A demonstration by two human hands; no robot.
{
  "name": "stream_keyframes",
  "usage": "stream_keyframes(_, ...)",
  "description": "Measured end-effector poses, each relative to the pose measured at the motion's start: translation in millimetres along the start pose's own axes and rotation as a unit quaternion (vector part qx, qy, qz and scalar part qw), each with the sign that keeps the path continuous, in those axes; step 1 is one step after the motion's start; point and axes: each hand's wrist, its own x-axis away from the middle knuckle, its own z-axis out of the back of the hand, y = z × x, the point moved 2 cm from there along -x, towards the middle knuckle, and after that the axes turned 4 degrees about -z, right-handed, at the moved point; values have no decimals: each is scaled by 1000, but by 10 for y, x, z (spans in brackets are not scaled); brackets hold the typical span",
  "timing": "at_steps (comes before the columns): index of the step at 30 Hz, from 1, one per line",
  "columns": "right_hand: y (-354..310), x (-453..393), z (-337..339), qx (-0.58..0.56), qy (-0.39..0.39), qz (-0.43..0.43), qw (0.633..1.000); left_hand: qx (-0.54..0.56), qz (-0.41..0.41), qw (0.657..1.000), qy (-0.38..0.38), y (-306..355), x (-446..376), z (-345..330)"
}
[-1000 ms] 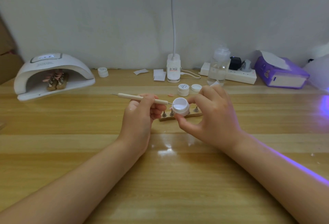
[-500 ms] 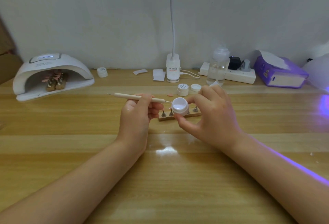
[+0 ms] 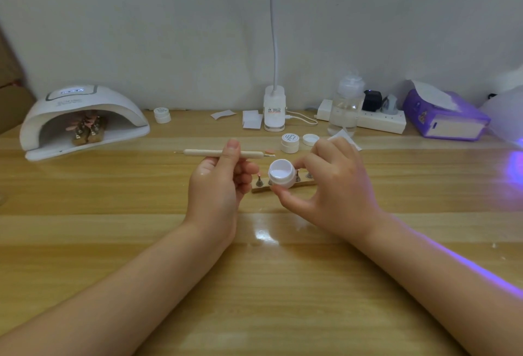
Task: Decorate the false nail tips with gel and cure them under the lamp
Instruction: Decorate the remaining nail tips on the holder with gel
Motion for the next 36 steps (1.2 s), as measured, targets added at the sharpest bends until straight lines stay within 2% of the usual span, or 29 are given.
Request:
stream_keyframes(19,7,0,4,0,11,-1,1000,67,85,994,13,-52,-48,2)
stream_keyframes(27,25,-7,0,-8,9,-18,1000,65,83,994,-8,-44,-46,12)
stream_keyframes(36,40,-3,3,1,3,-29,1000,63,44,997,-25,-28,-50,12)
